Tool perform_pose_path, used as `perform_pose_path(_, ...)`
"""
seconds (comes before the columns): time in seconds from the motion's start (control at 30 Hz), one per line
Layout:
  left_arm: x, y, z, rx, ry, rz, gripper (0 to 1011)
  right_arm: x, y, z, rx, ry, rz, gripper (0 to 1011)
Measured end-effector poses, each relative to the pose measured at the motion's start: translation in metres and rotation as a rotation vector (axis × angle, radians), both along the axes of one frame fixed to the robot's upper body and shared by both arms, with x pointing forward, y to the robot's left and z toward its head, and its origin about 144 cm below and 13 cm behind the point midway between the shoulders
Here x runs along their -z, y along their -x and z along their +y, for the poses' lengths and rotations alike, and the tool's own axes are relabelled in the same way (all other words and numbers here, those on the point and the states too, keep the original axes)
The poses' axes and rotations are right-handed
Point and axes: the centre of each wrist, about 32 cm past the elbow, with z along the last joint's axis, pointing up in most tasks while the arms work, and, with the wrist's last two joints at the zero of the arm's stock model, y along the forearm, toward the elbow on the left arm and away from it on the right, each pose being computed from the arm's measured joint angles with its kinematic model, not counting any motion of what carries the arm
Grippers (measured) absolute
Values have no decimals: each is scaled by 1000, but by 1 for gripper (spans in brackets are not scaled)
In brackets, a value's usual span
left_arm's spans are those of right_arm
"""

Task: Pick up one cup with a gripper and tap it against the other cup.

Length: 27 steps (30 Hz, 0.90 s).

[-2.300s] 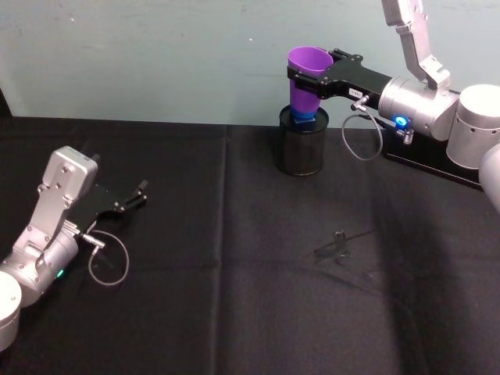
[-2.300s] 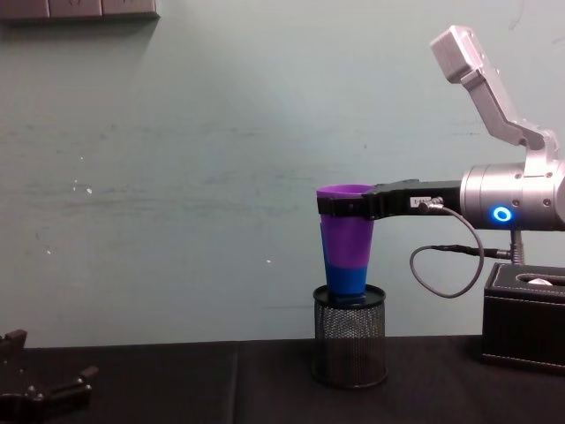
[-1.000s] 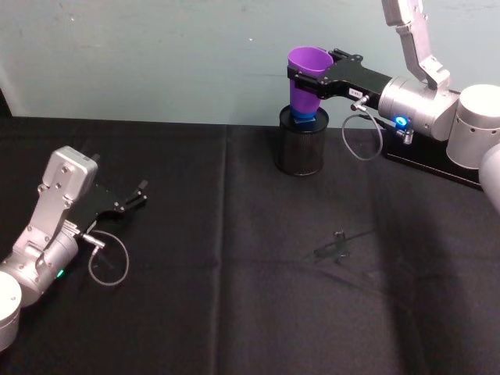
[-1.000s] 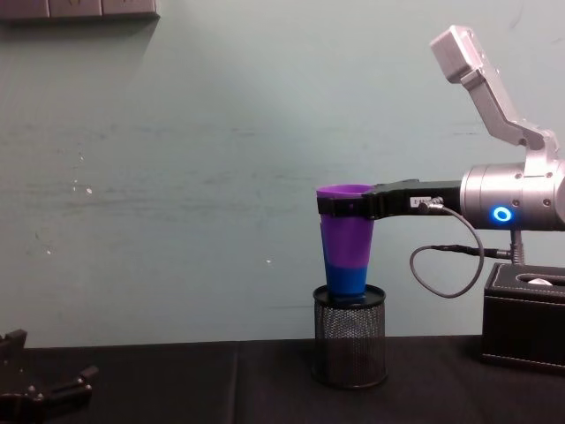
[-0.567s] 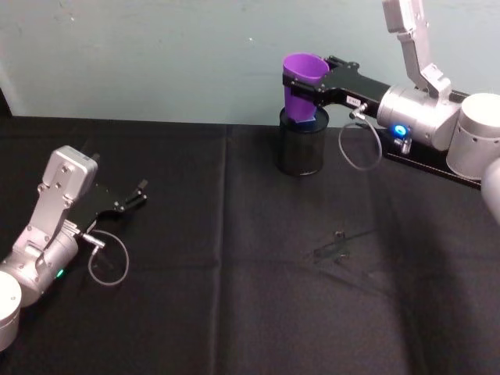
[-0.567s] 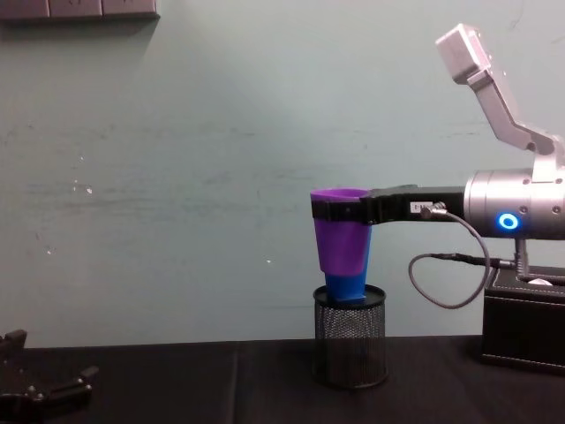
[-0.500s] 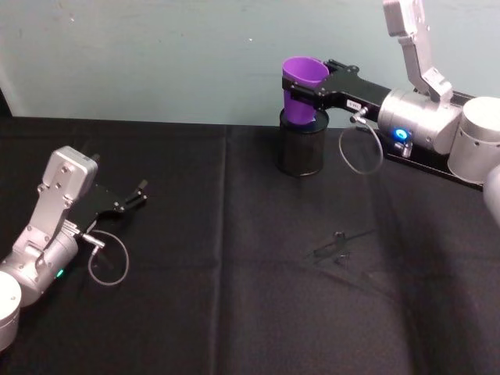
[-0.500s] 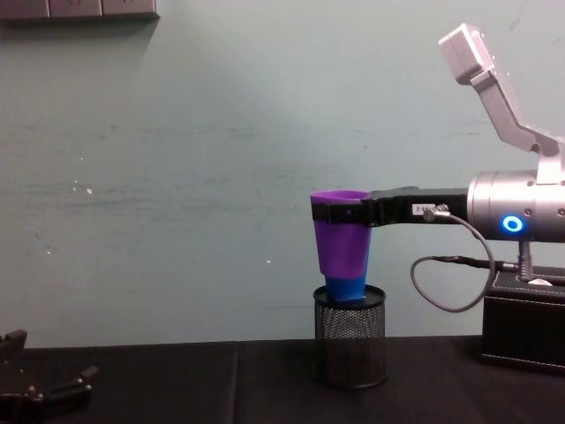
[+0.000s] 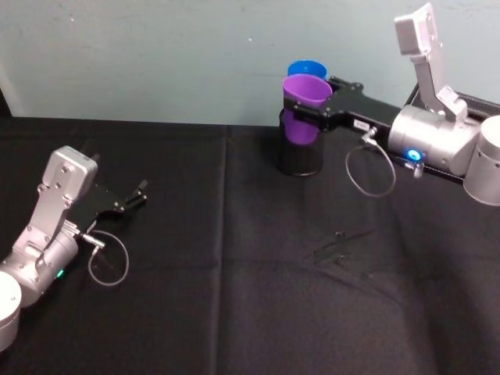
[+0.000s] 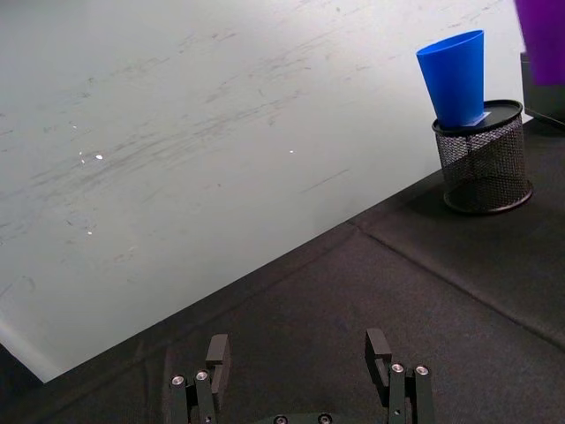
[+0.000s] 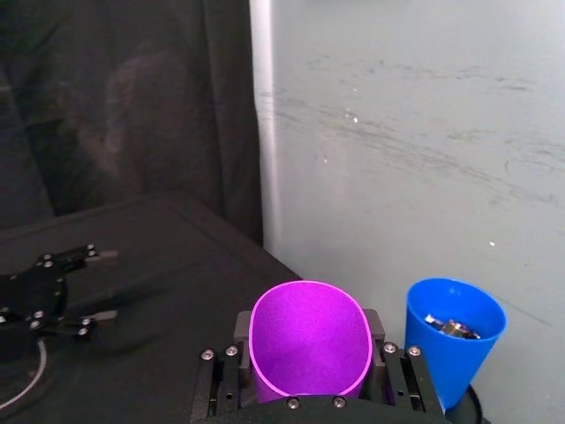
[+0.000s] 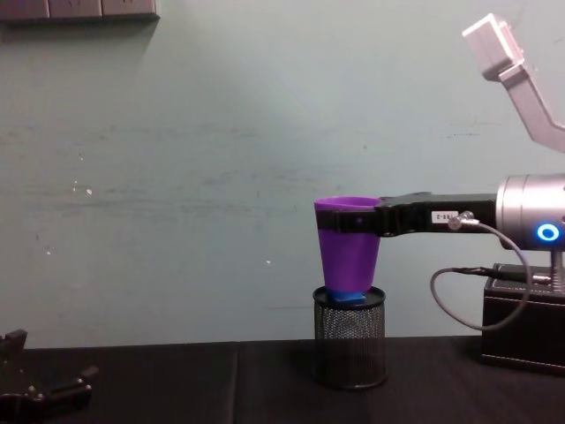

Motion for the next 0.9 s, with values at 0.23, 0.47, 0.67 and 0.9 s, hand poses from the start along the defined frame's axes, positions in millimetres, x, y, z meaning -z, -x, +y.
perform_pose_path(0.23, 0, 0, 0, 0, 0, 0, 1005, -5, 16, -6, -24, 7, 0, 724)
perform_pose_path(0.47, 0, 0, 0, 0, 0, 0, 1005, -4, 33, -14, -36, 18, 16, 724)
perform_pose_path(0.67, 0, 0, 0, 0, 0, 0, 1005, 1, 48, -19, -33, 29, 34, 724)
perform_pose_path(0.9, 0, 0, 0, 0, 0, 0, 1005, 8, 57, -21, -33, 22, 58, 724)
